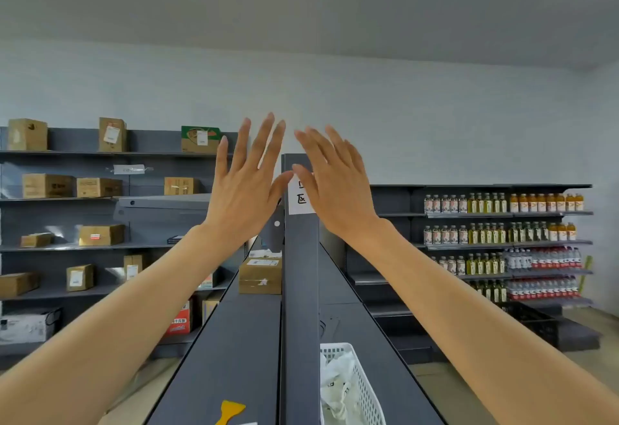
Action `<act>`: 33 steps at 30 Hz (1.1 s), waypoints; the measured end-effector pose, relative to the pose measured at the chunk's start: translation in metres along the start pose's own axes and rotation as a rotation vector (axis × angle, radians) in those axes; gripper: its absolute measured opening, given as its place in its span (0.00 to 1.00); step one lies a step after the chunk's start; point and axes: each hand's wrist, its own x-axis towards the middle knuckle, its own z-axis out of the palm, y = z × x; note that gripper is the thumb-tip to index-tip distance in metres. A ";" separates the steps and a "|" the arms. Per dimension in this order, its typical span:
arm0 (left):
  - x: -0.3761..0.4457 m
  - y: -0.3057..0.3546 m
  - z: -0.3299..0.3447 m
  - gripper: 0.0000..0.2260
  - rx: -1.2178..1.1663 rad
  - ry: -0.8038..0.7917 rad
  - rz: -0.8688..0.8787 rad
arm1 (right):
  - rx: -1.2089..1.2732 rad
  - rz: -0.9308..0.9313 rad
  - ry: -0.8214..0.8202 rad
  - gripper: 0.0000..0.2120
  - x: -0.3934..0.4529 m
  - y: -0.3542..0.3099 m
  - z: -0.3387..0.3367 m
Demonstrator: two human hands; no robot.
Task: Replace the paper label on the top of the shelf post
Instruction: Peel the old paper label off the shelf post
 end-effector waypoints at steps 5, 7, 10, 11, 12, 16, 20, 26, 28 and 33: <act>-0.004 -0.006 0.012 0.20 -0.194 0.065 -0.040 | 0.302 0.083 -0.028 0.10 -0.005 0.020 0.005; -0.002 -0.009 0.023 0.20 -0.249 0.029 -0.054 | 0.301 0.087 -0.096 0.11 -0.004 0.026 0.012; 0.003 -0.015 0.041 0.24 -0.327 -0.057 -0.064 | 0.285 0.095 -0.196 0.13 0.003 0.032 0.021; 0.005 -0.017 0.049 0.25 -0.354 -0.078 -0.066 | 0.278 0.081 -0.209 0.13 0.006 0.033 0.024; 0.007 -0.019 0.056 0.26 -0.382 -0.095 -0.067 | 0.264 0.062 -0.222 0.13 0.009 0.032 0.027; 0.012 -0.027 0.074 0.26 -0.456 -0.085 -0.046 | 0.175 -0.058 -0.203 0.14 0.019 0.032 0.040; 0.019 -0.035 0.076 0.24 -0.524 -0.019 -0.005 | 0.073 -0.164 -0.129 0.11 0.031 0.034 0.046; 0.030 -0.050 0.083 0.23 -0.561 0.028 0.076 | -0.043 -0.312 -0.043 0.08 0.041 0.037 0.054; 0.034 -0.053 0.084 0.22 -0.552 0.051 0.096 | -0.070 -0.338 -0.034 0.05 0.042 0.038 0.053; 0.039 -0.054 0.088 0.20 -0.565 0.075 0.101 | -0.098 -0.339 0.022 0.04 0.038 0.038 0.054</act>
